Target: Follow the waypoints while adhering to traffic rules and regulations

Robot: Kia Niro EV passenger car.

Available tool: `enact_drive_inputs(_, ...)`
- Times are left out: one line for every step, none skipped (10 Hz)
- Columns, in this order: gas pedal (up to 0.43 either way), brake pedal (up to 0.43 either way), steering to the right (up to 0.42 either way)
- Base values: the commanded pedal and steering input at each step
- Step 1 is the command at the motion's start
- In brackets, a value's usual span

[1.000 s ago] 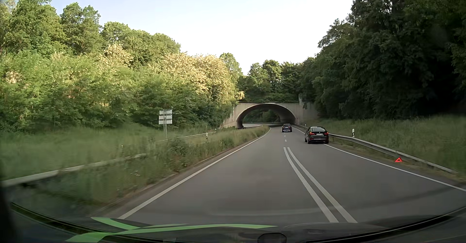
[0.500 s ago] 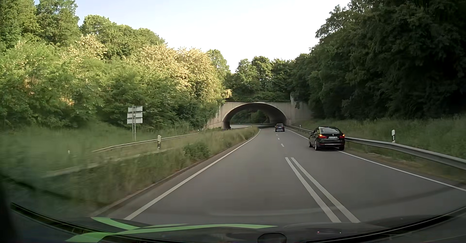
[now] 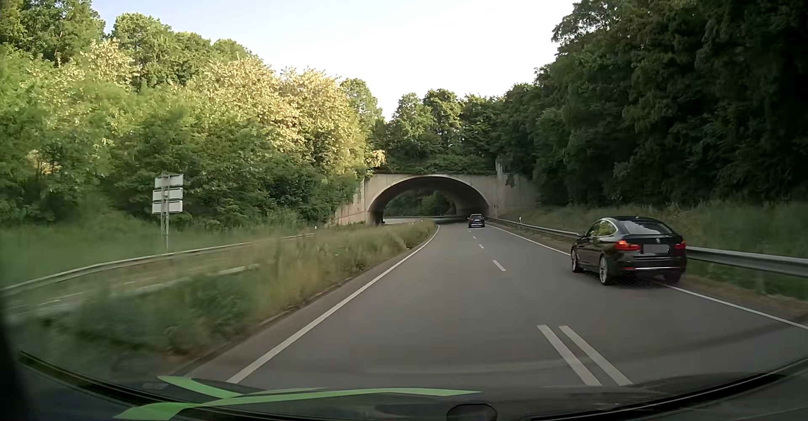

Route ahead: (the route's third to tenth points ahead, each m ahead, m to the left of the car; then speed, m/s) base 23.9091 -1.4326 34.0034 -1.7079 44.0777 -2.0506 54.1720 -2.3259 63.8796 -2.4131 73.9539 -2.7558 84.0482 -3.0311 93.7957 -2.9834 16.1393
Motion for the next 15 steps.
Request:
enact_drive_inputs(0.350, 0.000, 0.011)
enact_drive_inputs(0.358, 0.000, 0.011)
enact_drive_inputs(0.358, 0.000, 0.011)
enact_drive_inputs(0.378, 0.000, 0.011)
enact_drive_inputs(0.378, 0.000, 0.011)
enact_drive_inputs(0.390, 0.000, 0.011)
enact_drive_inputs(0.398, 0.000, 0.011)
enact_drive_inputs(0.409, 0.000, 0.011)
enact_drive_inputs(0.409, 0.000, 0.011)
enact_drive_inputs(0.409, 0.000, 0.011)
enact_drive_inputs(0.421, 0.000, 0.011)
enact_drive_inputs(0.421, 0.000, 0.011)
enact_drive_inputs(0.421, 0.000, 0.011)
enact_drive_inputs(0.421, 0.000, 0.011)
enact_drive_inputs(0.421, 0.000, 0.011)
